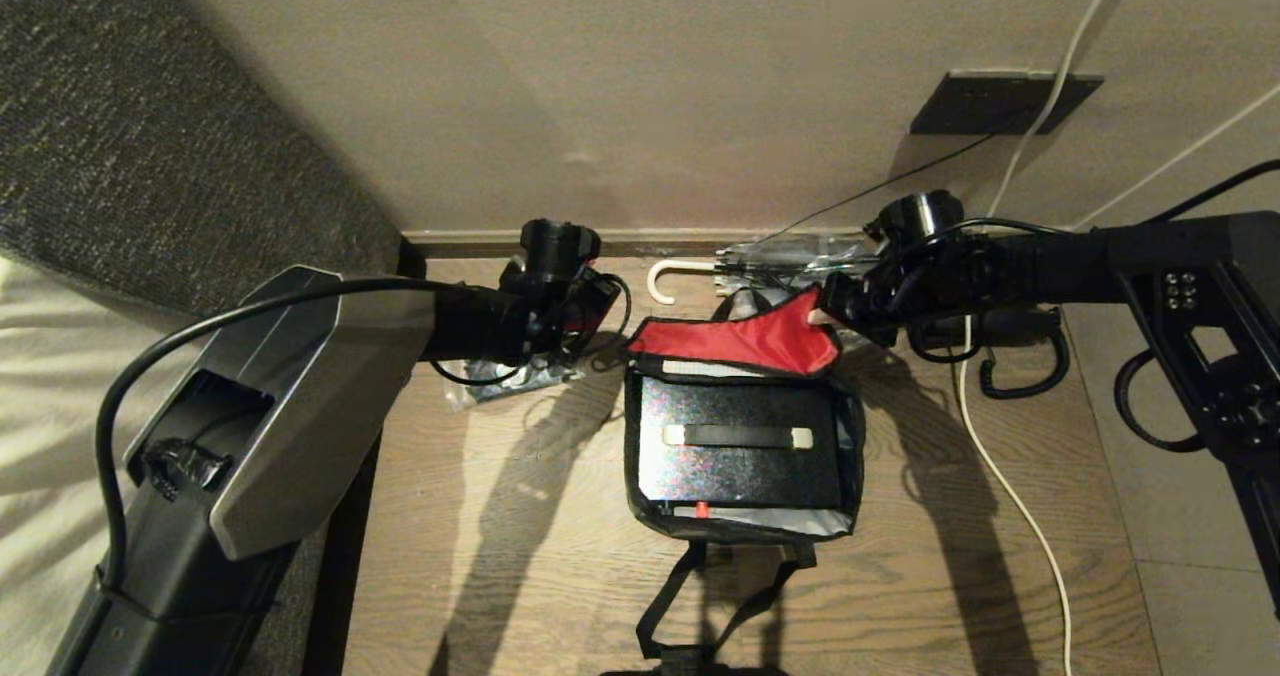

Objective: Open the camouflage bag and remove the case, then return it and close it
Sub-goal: Close the top of the storage box

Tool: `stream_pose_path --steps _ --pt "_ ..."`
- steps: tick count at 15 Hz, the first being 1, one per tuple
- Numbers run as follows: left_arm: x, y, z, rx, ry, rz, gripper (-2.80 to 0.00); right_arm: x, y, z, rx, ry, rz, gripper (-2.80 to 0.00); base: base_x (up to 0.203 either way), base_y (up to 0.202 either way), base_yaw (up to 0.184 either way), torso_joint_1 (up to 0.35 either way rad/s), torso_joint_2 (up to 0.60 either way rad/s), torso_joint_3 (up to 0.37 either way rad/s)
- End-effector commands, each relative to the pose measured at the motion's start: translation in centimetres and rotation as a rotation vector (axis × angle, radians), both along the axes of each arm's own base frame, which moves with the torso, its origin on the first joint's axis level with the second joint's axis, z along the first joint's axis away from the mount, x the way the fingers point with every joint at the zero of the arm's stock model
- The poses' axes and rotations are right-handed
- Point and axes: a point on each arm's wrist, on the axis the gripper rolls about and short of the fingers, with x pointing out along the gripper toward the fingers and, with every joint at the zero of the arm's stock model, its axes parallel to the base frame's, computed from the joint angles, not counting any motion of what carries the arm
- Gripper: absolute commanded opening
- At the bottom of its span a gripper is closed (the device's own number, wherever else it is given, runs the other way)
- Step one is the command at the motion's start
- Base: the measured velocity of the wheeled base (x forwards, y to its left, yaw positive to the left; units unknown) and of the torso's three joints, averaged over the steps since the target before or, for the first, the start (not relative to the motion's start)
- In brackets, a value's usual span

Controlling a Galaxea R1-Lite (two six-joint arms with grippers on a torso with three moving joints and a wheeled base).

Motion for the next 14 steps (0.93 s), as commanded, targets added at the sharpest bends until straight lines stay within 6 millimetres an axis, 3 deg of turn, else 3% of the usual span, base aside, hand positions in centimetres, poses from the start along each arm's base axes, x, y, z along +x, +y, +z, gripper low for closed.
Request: stream_pose_path --steps 1,13,14 --pt "0.1 0.1 -0.1 -0.004 0.002 0.006 -2.8 -0.1 0.1 0.2 0.005 -0.004 0.005 -2.8 0.0 0.0 0.0 0.0 0.0 0.0" --pt "0.7 1.1 -2.1 0.1 0.058 -0.009 -2.8 -0.2 0.3 0.6 0.021 -0.005 0.027 -2.8 0.0 0.0 0.0 0.0 0.0 0.0" --pt "0.8 1.1 -2.8 0.105 0.074 -0.012 0.0 -0.2 0.3 0.6 0.024 -0.005 0.026 -2.8 0.0 0.0 0.0 0.0 0.0 0.0"
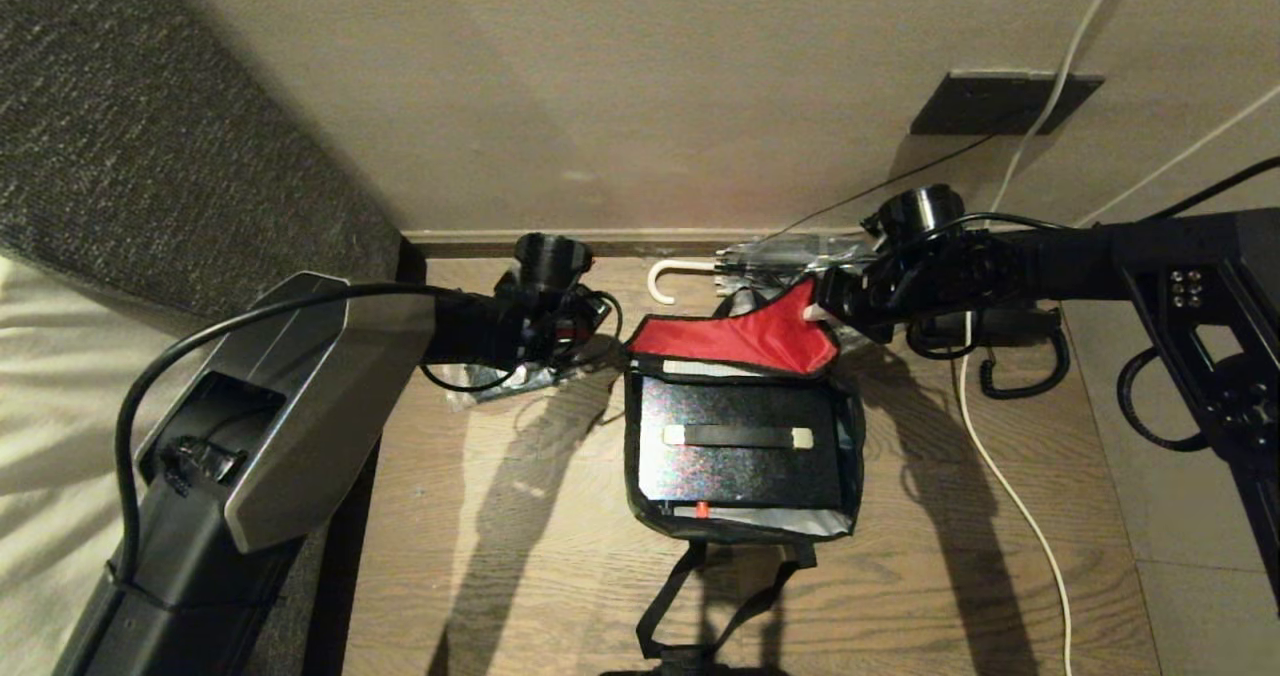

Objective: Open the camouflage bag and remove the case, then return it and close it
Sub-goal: Close the top of the storage box

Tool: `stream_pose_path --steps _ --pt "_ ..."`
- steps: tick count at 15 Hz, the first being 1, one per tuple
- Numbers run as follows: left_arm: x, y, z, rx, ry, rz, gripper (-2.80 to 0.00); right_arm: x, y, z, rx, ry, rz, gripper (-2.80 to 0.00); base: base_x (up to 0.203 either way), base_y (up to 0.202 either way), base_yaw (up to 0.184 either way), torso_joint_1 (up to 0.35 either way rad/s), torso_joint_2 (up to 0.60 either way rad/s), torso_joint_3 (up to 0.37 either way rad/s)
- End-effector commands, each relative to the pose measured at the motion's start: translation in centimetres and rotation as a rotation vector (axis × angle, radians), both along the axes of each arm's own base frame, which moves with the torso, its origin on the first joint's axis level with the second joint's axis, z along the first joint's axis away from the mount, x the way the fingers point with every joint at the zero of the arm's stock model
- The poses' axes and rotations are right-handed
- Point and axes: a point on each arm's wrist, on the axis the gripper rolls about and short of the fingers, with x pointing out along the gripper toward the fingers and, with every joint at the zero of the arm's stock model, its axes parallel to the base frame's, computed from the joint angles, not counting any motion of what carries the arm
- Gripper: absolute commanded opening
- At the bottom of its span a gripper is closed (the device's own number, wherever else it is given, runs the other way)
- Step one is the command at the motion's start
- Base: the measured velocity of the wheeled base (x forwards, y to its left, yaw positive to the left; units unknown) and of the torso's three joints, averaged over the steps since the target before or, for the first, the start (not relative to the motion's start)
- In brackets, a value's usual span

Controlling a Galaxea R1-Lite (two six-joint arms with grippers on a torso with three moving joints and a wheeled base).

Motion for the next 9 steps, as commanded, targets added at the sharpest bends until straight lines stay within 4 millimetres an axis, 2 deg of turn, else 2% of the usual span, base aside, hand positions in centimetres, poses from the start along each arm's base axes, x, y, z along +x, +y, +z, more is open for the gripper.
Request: stream_pose_path --steps 1,9 --pt "0.2 -0.1 -1.0 -0.008 0.016 0.003 0.0 0.0 0.0 0.0 0.006 0.002 0.0 -2.8 0.0 0.0 0.0 0.0 0.0 0.0" --pt "1.6 -0.7 -3.1 -0.119 -0.067 0.047 0.0 -0.1 0.0 0.3 0.016 -0.001 0.008 -2.8 0.0 0.0 0.0 0.0 0.0 0.0"
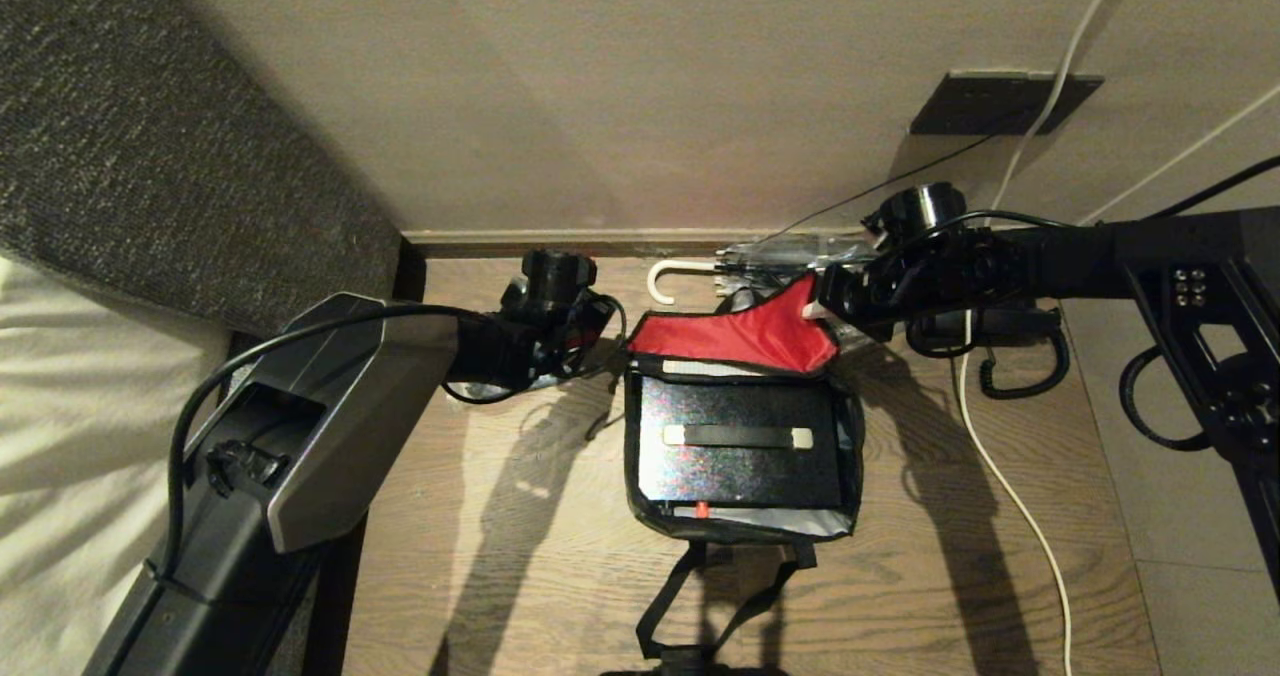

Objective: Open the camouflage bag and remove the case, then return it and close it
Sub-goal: Close the top of the storage box

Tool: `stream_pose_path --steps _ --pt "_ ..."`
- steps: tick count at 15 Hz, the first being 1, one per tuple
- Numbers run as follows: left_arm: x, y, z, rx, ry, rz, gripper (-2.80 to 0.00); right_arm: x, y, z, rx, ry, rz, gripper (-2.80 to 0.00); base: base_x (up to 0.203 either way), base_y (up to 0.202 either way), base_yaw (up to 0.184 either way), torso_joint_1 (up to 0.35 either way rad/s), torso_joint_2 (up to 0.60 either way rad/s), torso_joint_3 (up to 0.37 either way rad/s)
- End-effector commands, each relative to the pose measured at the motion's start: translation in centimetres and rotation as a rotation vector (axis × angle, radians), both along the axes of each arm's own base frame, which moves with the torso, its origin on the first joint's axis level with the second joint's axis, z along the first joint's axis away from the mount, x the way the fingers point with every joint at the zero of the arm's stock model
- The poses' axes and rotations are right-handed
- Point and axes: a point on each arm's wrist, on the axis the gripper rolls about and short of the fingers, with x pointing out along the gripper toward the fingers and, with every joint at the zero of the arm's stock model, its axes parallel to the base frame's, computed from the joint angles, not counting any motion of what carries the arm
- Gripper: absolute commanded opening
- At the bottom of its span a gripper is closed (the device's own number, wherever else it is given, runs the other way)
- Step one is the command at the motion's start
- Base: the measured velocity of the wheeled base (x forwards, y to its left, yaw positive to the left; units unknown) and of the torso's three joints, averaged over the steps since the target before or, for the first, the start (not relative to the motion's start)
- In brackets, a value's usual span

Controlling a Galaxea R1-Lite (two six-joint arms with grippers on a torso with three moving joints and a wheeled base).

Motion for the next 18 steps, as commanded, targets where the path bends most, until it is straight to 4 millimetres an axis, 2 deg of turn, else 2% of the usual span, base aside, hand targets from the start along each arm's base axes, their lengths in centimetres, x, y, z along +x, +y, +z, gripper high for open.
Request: stream_pose_path --steps 1,5,9,12,13,17,18 --pt "0.3 -0.1 -1.1 -0.025 0.009 0.012 0.0 -0.1 0.0 0.1 0.004 0.0 0.002 -2.8 0.0 0.0 0.0 0.0 0.0 0.0" --pt "0.4 -0.3 -1.3 -0.07 0.004 0.006 0.0 -0.1 0.0 -0.1 0.003 0.01 0.003 -2.8 0.0 0.0 0.0 0.0 0.0 0.0" --pt "-0.1 -1.7 -1.1 -0.107 -0.008 -0.049 0.0 -0.1 0.1 -0.2 0.003 0.011 0.004 -2.8 0.0 0.0 0.0 0.0 0.0 0.0" --pt "0.1 -2.0 -1.7 -0.128 -0.028 -0.065 0.0 -0.1 0.1 -0.1 0.003 0.009 0.004 -2.8 0.0 0.0 0.0 0.0 0.0 0.0" --pt "0.2 -2.0 -2.5 -0.116 -0.017 -0.063 0.0 -0.1 0.1 -0.2 0.003 0.011 0.005 -2.8 0.0 0.0 0.0 0.0 0.0 0.0" --pt "0.3 -1.9 -2.8 -0.121 -0.013 -0.061 0.0 -0.2 0.4 -0.1 0.004 0.01 0.01 -2.8 0.0 0.0 0.0 0.0 0.0 0.0" --pt "0.3 -1.9 -2.8 -0.124 -0.013 -0.062 -2.8 -0.2 0.4 -0.1 0.004 0.01 0.01 -2.8 0.0 0.0 0.0 0.0 0.0 0.0"
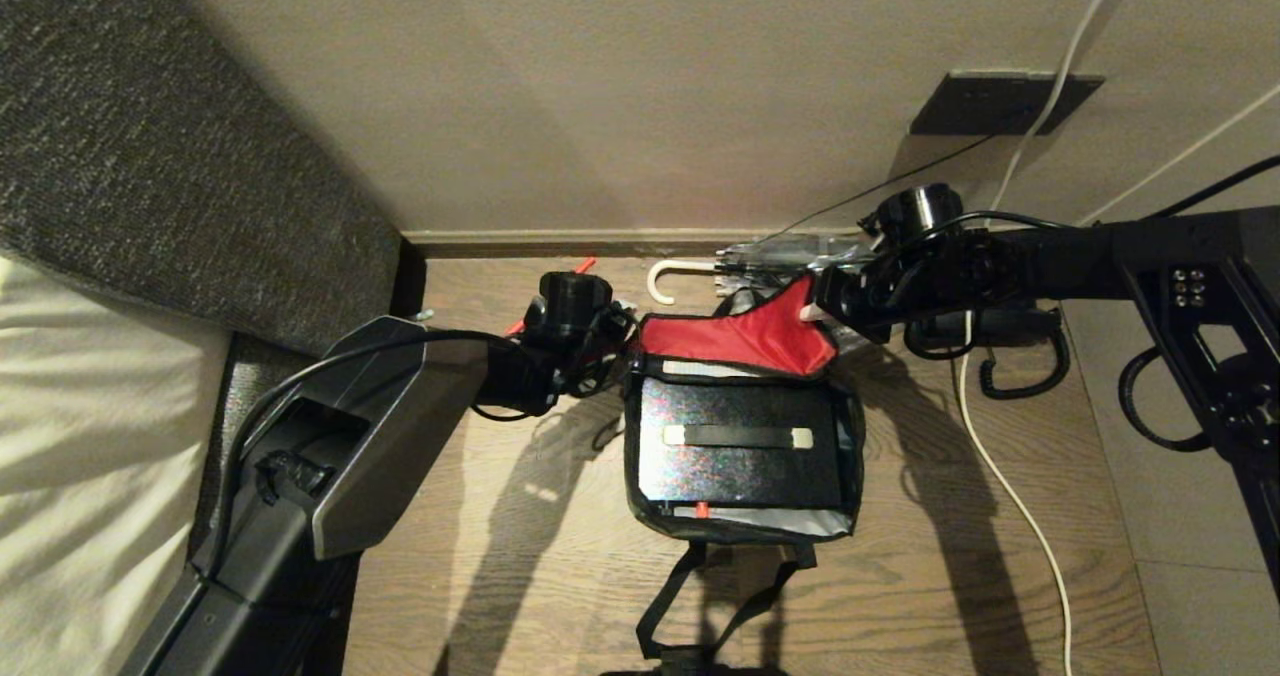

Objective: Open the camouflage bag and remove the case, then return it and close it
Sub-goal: Close the top of the storage box

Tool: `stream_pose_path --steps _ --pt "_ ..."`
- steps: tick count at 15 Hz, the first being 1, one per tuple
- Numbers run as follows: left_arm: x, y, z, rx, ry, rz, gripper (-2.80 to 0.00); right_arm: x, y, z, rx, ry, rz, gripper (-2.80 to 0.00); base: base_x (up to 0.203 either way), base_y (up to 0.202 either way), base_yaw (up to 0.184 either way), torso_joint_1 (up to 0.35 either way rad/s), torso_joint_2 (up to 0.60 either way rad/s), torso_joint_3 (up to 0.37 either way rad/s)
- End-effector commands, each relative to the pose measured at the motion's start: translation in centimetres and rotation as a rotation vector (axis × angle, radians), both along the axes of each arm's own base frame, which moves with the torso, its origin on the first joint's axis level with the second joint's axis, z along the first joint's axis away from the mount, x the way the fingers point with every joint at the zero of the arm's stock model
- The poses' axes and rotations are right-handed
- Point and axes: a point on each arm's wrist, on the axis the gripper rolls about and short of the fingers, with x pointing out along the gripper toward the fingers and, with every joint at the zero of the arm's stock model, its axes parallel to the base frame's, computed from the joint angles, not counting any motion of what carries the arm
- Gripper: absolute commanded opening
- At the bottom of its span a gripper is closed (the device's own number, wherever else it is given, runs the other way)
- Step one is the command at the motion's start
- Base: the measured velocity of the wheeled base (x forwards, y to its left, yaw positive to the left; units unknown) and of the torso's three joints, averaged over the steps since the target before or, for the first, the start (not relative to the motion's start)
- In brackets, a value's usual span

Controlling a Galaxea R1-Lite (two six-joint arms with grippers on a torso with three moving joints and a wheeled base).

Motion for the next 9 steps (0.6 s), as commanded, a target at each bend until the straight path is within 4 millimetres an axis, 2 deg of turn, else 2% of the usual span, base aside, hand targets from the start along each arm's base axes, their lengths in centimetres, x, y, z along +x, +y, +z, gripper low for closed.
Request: stream_pose_path --steps 1,9 --pt "0.1 0.0 -0.1 -0.013 -0.006 0.004 -2.8 0.0 0.0 0.0 0.003 0.001 0.001 -2.8 0.0 0.0 0.0 0.0 0.0 0.0" --pt "0.0 0.0 1.1 -0.084 -0.024 0.013 -2.8 0.0 0.0 0.0 0.003 0.002 0.001 -2.8 0.0 0.0 0.0 0.0 0.0 0.0"
